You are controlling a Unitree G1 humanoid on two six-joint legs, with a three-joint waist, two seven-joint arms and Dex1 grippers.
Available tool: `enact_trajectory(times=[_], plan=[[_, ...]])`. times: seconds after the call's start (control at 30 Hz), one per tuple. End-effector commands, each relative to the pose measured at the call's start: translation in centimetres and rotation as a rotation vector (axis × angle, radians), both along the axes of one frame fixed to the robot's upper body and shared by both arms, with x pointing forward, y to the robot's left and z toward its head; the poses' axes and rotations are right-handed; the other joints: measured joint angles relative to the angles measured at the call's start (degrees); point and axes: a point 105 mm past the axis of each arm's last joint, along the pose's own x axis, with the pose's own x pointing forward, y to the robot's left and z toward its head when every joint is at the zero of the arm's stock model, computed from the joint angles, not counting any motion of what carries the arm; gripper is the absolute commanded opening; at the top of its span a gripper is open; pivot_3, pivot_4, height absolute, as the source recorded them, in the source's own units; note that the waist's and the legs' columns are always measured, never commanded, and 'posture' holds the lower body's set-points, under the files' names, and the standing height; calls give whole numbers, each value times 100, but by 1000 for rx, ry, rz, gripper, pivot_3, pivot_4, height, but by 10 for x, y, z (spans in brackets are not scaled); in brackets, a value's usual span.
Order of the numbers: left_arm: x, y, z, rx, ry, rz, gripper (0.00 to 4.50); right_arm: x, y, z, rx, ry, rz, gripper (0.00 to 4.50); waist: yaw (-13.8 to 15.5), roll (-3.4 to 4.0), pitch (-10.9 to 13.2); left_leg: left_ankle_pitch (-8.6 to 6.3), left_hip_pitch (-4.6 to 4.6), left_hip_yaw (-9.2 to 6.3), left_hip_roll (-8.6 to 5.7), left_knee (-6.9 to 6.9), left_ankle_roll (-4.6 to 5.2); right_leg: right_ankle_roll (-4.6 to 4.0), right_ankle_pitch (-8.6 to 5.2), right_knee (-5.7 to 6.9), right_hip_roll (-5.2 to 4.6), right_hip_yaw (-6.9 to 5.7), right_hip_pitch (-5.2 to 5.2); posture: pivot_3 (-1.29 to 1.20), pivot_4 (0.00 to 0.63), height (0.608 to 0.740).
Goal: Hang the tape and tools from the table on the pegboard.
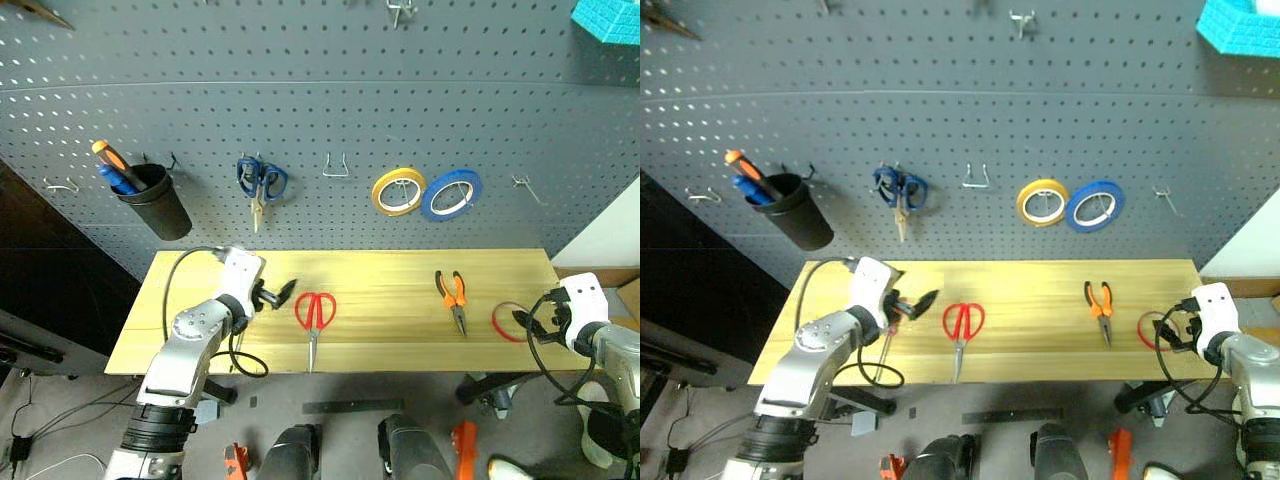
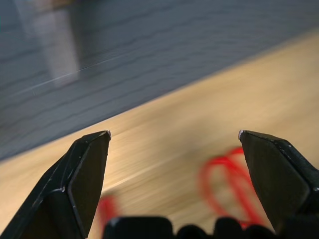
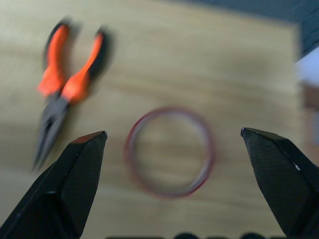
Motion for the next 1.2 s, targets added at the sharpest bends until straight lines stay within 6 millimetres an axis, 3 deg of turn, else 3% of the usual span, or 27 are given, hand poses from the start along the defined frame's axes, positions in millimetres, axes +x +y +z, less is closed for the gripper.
enact_trajectory(times=[0.03, 0.17, 0.33, 0.57, 0.67, 1.03, 1.2], plan=[[-22, -30, 22, 6, -47, -274, 4445, 1, 12, 3, 16, 20, 49, 4500, -24, -3, 59, 0, -3, 6, 2, 2, 0, 3, -2, 0, 0, 0, -3, -239, 264, 740], [-29, -42, 26, 58, -68, -408, 4445, 5, 20, -4, 22, 57, 77, 4500, -40, 3, 158, 0, -34, 30, 8, 12, 2, 16, -10, 10, 1, 10, -43, -243, 279, 740], [-29, -56, 35, 131, -149, -527, 4445, 18, 14, -18, -9, 106, 80, 4500, -39, -5, 275, -2, -78, 32, 14, 69, 6, 13, 11, 15, 18, 0, -64, -239, 299, 740], [-28, -61, 42, 152, -185, -580, 4445, 35, 7, -33, -31, 194, 96, 4500, -56, -16, 370, -9, -85, 43, 13, 88, 20, 20, 24, 12, 17, 10, -66, -220, 292, 740], [-29, -61, 41, 172, -191, -595, 4500, 38, 5, -39, -56, 236, 110, 3904, -66, -19, 374, -11, -86, 48, 13, 86, 22, -4, 38, 10, 20, 10, -68, -207, 281, 740], [-29, -59, 43, 167, -200, -599, 4500, 30, 14, -66, -202, 355, 256, 110, -75, -49, 356, -11, -83, 45, 16, 101, 22, 11, 42, 11, 28, 10, -60, -213, 253, 740], [-26, -63, 46, 165, -221, -602, 4500, 30, 19, -62, -347, 270, 345, 51, -69, -70, 343, -10, -82, 35, 16, 105, 21, 19, 47, 10, 29, 12, -58, -223, 236, 740]])
